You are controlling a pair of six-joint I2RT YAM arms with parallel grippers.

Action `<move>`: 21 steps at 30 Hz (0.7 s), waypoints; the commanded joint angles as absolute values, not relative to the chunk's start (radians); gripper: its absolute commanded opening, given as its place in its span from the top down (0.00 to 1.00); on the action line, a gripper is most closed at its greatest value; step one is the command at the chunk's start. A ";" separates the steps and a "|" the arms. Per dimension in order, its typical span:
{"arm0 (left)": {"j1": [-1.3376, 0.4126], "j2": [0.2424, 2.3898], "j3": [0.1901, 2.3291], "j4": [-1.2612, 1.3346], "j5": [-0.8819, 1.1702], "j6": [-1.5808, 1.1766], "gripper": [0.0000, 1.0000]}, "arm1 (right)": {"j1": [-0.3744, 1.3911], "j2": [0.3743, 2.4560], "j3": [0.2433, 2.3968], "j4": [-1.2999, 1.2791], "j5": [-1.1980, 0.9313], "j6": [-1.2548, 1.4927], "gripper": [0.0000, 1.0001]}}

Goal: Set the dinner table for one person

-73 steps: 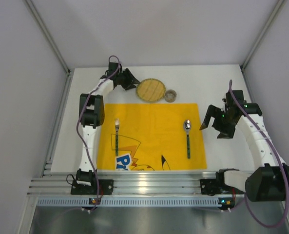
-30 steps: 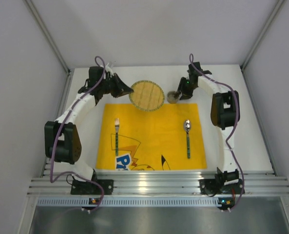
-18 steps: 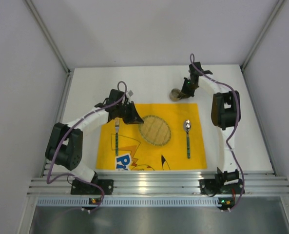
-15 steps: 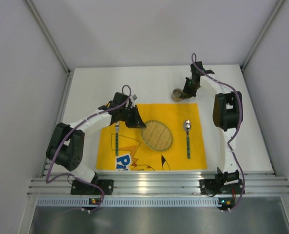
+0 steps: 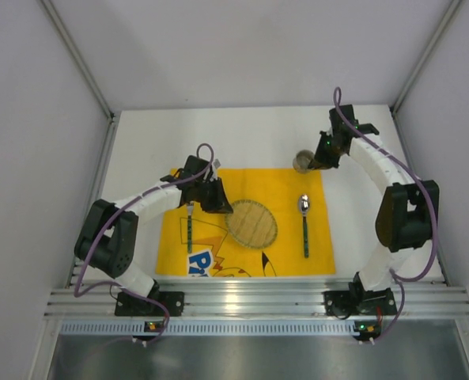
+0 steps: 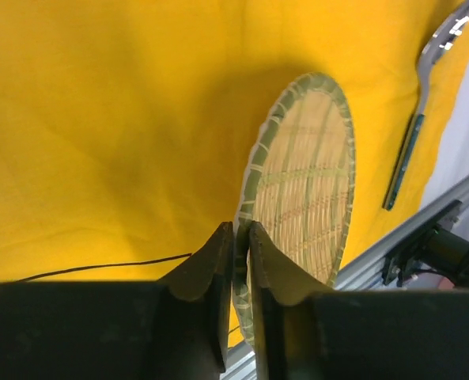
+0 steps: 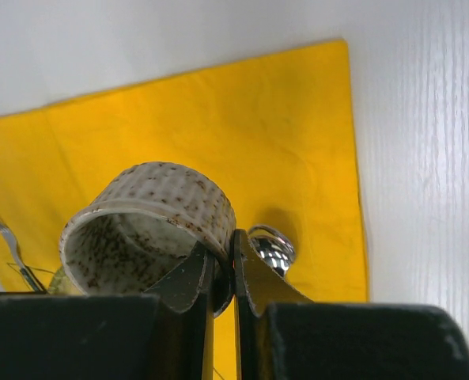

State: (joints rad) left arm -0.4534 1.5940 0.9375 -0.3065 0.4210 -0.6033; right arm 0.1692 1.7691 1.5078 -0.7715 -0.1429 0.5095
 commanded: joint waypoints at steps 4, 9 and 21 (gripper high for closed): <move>-0.457 1.585 0.920 -0.377 0.293 -0.578 0.58 | 0.169 1.730 1.359 -0.738 -0.146 0.476 1.00; -0.457 1.556 0.937 -0.411 0.262 -0.580 0.50 | 0.181 1.753 1.325 -0.703 -0.158 0.463 1.00; -0.459 1.447 0.917 -0.453 0.230 -0.597 0.51 | 0.227 1.885 1.416 -0.686 -0.144 0.472 1.00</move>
